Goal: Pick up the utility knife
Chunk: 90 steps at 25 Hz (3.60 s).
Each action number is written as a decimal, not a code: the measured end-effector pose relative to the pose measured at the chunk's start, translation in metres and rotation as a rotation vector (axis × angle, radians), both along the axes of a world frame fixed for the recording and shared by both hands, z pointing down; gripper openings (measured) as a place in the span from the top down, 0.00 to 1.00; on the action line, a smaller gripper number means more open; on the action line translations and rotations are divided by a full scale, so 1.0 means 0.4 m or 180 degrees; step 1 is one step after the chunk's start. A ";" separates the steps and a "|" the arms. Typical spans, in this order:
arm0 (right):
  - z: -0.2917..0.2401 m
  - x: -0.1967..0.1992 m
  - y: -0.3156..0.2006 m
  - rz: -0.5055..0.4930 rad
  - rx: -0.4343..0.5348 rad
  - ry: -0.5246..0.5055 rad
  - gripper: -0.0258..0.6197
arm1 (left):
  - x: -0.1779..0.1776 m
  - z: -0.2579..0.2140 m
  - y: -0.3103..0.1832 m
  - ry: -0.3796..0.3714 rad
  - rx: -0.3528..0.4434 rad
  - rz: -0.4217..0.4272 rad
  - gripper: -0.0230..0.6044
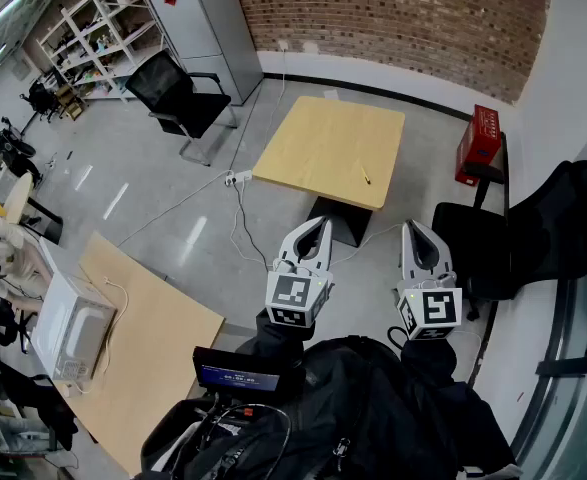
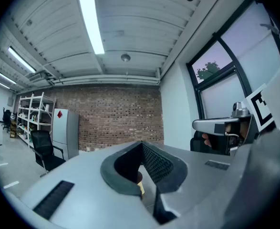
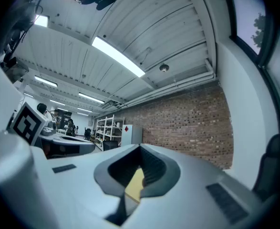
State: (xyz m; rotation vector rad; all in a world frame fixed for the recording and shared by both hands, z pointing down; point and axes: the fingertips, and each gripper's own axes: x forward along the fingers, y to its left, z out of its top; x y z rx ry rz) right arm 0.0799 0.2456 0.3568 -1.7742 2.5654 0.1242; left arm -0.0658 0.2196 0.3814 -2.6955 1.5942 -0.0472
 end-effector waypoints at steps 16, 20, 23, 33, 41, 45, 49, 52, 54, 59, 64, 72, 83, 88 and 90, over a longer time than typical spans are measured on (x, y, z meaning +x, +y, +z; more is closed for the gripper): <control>0.073 0.024 0.006 -0.0161 -0.0217 -0.0034 0.95 | 0.038 0.061 0.018 -0.0059 -0.0147 -0.0097 0.96; 0.099 0.033 0.014 -0.0223 -0.0268 -0.0033 0.95 | 0.054 0.083 0.026 -0.0058 -0.0208 -0.0106 0.96; 0.117 0.046 0.014 -0.0235 -0.0336 -0.0032 0.95 | 0.071 0.105 0.025 -0.0030 -0.0300 -0.0091 0.96; 0.165 0.061 0.005 -0.0285 -0.0515 -0.0116 0.95 | 0.094 0.125 0.021 -0.0057 -0.0393 -0.0087 0.96; 0.187 0.038 -0.079 -0.0246 -0.0603 -0.0067 0.95 | 0.076 0.153 -0.075 -0.0013 -0.0461 -0.0031 0.96; 0.181 0.029 -0.161 -0.0195 -0.0586 -0.0039 0.95 | 0.071 0.148 -0.163 0.0032 -0.0435 0.0031 0.96; 0.162 -0.001 -0.259 -0.0172 -0.0555 -0.0029 0.95 | 0.052 0.129 -0.260 0.0071 -0.0404 0.0106 0.96; 0.155 -0.037 -0.322 -0.0180 -0.0559 -0.0018 0.95 | 0.024 0.125 -0.328 0.0076 -0.0413 0.0134 0.96; 0.159 -0.056 -0.361 -0.0163 -0.0578 -0.0008 0.95 | 0.008 0.129 -0.370 0.0079 -0.0432 0.0159 0.96; 0.177 -0.082 -0.445 -0.0096 -0.0648 0.0013 0.95 | -0.020 0.150 -0.460 0.0113 -0.0504 0.0207 0.96; 0.198 -0.106 -0.499 -0.0038 -0.0692 0.0020 0.95 | -0.046 0.175 -0.526 0.0175 -0.0563 0.0259 0.96; 0.227 -0.126 -0.557 0.0023 -0.0826 0.0084 0.95 | -0.055 0.210 -0.588 0.0219 -0.0676 0.0365 0.96; 0.288 -0.121 -0.618 -0.0040 -0.1050 0.0241 0.95 | -0.035 0.258 -0.629 0.0255 -0.0847 0.0354 0.96; 0.319 -0.121 -0.679 -0.0141 -0.1101 0.0224 0.95 | -0.046 0.283 -0.676 0.0196 -0.0877 0.0226 0.96; 0.323 -0.124 -0.701 -0.0183 -0.1126 0.0213 0.95 | -0.052 0.282 -0.698 0.0183 -0.0885 0.0178 0.96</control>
